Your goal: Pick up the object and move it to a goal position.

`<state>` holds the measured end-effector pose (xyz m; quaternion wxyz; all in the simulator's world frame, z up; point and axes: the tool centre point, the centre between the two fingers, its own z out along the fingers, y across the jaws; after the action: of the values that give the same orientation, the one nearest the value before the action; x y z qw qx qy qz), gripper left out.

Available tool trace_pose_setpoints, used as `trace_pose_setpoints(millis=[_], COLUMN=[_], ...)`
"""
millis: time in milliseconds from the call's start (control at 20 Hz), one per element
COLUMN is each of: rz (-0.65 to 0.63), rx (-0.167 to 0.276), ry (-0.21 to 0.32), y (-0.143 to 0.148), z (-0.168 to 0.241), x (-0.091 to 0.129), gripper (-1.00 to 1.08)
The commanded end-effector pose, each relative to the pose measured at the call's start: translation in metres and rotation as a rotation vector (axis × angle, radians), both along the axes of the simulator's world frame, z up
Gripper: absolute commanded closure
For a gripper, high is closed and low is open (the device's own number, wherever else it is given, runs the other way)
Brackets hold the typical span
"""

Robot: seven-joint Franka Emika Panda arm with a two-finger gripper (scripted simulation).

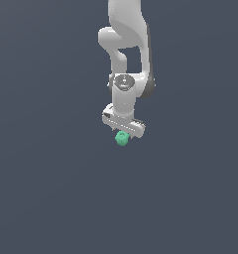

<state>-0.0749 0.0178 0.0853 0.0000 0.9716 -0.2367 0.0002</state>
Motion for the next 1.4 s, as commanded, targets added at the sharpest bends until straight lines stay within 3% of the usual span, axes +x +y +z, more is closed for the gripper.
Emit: trace_pose_setpoints(millis=[0, 600, 650, 1350], rz=[-0.001, -0.004, -0.004, -0.004], rx=[0.000, 0.000, 0.000, 0.001], ry=[0.001, 0.000, 0.000, 0.000], y=[0.000, 0.000, 0.000, 0.001], z=[-0.007, -0.046, -0.046, -0.041], x=[-0.001, -0.001, -0.001, 0.001], gripper=[-0.92, -0.92, 1.08, 1.08])
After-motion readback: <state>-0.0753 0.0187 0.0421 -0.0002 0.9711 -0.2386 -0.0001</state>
